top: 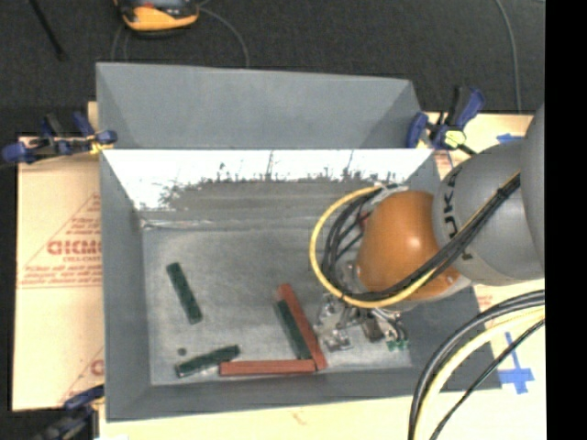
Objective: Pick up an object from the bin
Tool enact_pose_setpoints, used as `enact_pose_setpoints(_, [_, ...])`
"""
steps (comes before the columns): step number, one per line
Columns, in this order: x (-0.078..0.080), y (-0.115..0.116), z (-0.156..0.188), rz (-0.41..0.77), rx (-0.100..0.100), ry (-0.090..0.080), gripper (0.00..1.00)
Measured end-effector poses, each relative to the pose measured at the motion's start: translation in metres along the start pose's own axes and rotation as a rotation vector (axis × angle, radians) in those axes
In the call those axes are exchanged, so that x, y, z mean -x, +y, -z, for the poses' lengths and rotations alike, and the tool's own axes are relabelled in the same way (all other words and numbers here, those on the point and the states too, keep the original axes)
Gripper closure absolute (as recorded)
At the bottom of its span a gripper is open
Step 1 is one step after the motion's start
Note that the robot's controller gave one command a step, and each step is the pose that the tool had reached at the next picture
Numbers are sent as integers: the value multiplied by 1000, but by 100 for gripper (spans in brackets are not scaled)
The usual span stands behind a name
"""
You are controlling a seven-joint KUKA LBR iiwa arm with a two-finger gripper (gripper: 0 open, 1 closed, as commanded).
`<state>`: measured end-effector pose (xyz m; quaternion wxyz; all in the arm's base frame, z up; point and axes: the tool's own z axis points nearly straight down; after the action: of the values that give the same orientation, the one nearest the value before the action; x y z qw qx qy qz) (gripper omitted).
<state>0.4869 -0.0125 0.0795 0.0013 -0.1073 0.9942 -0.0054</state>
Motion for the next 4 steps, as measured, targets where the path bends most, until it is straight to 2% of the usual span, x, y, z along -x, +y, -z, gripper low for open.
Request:
enact_pose_setpoints(1, [0,0,0,0,0,0,100])
enact_pose_setpoints(2, [17,15,20,15,10,-1,0])
enact_pose_setpoints(3, [17,15,20,16,10,-1,0])
enact_pose_setpoints(4, [75,60,10,275,3,10,100])
